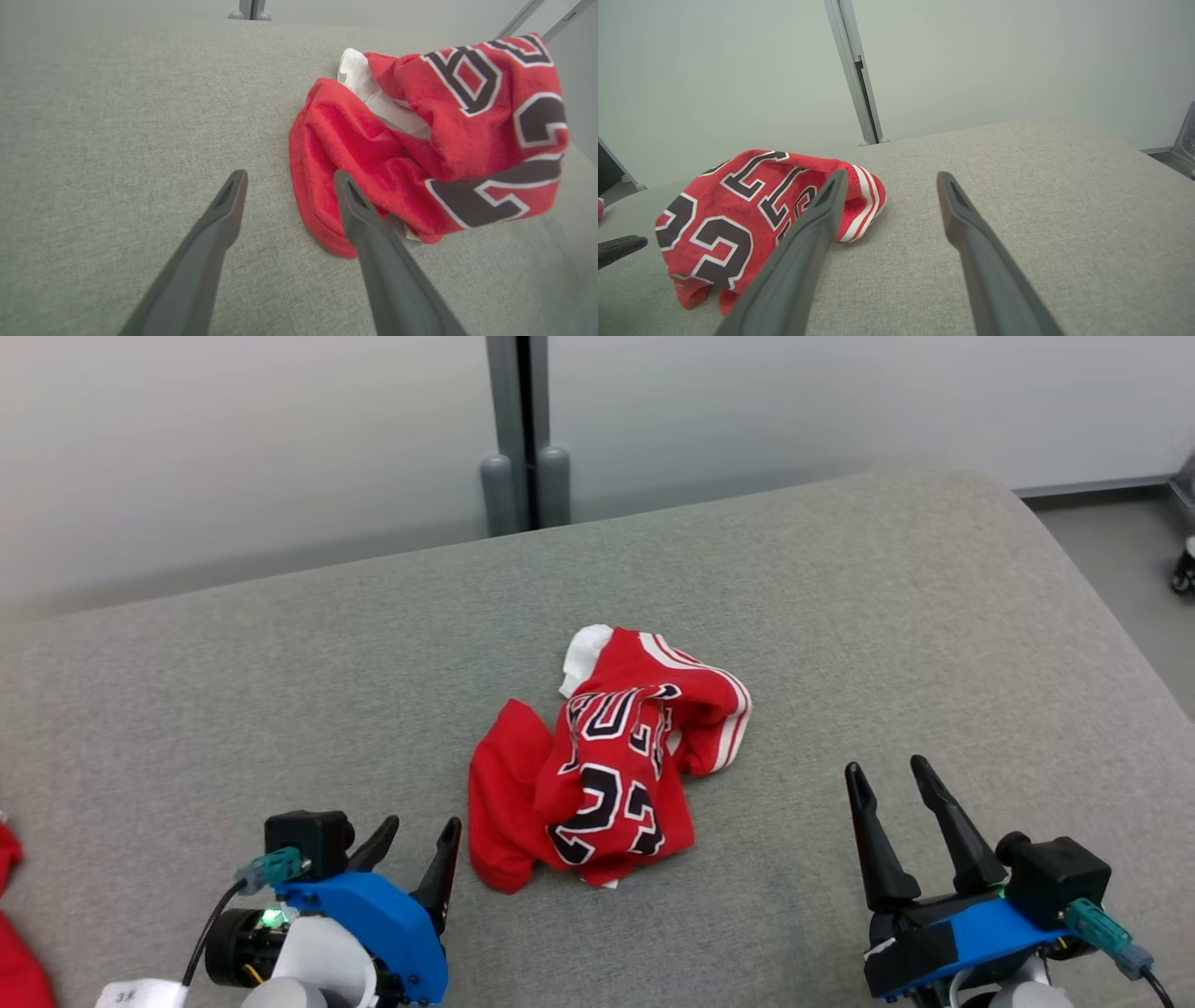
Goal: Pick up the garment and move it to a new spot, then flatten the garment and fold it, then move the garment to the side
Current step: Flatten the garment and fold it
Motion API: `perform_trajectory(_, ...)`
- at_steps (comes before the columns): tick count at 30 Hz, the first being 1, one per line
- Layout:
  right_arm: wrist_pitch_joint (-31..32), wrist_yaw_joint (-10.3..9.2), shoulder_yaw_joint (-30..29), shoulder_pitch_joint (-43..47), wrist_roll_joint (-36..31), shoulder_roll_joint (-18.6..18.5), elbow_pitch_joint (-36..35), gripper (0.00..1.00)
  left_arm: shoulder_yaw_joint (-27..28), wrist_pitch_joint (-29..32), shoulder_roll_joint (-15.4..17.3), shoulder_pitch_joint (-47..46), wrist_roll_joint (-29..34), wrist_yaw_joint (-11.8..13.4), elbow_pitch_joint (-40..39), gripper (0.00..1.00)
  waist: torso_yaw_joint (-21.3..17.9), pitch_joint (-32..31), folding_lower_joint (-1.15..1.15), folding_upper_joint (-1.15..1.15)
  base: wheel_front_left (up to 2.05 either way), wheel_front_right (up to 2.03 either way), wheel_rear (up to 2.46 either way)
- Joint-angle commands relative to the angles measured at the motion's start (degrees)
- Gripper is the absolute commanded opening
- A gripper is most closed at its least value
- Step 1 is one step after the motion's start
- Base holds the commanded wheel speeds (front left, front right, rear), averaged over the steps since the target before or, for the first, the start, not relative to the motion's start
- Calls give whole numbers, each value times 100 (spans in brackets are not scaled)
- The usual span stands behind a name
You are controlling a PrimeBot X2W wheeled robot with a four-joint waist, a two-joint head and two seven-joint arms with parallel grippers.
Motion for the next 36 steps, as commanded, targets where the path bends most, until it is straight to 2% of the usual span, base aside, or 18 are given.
perform_trajectory(1,-46,3,52,-67,57,-16,19,100,-35,125,-16,-124,-28,-2,138,100,-145,77,0,0,0,0,0)
perform_trajectory(6,-93,3,183,-135,99,-15,75,100,-110,345,-99,-339,9,135,565,100,-334,156,0,0,0,0,0)
perform_trajectory(8,-109,3,205,-142,123,-16,102,100,-149,370,-125,-384,-6,115,702,100,-402,180,0,0,0,0,0)
perform_trajectory(15,-160,3,247,-185,166,-15,147,100,-317,433,-46,-598,226,227,1153,100,-558,241,0,0,0,0,0)
perform_trajectory(16,-167,3,254,-184,178,-14,150,100,-340,410,-71,-624,228,225,1212,90,-569,243,0,0,0,0,0)
perform_trajectory(17,-176,3,256,-182,189,-15,153,100,-389,402,-79,-655,254,180,1276,6,-577,243,0,0,0,0,0)
perform_trajectory(18,-183,3,253,-178,191,-15,161,100,-417,382,-84,-692,267,145,1334,0,-582,241,0,0,0,0,0)
perform_trajectory(23,-202,3,163,-125,189,-15,182,100,-230,-306,-224,-851,220,275,1296,0,-508,206,0,0,0,0,0)
perform_trajectory(28,-203,3,43,-64,97,-16,172,100,-32,-982,-267,-892,205,406,872,0,-277,155,0,0,0,0,0)
perform_trajectory(36,-119,3,-135,27,-14,-15,109,100,-83,-944,-69,-1380,452,462,-127,0,48,62,0,0,0,0,0)
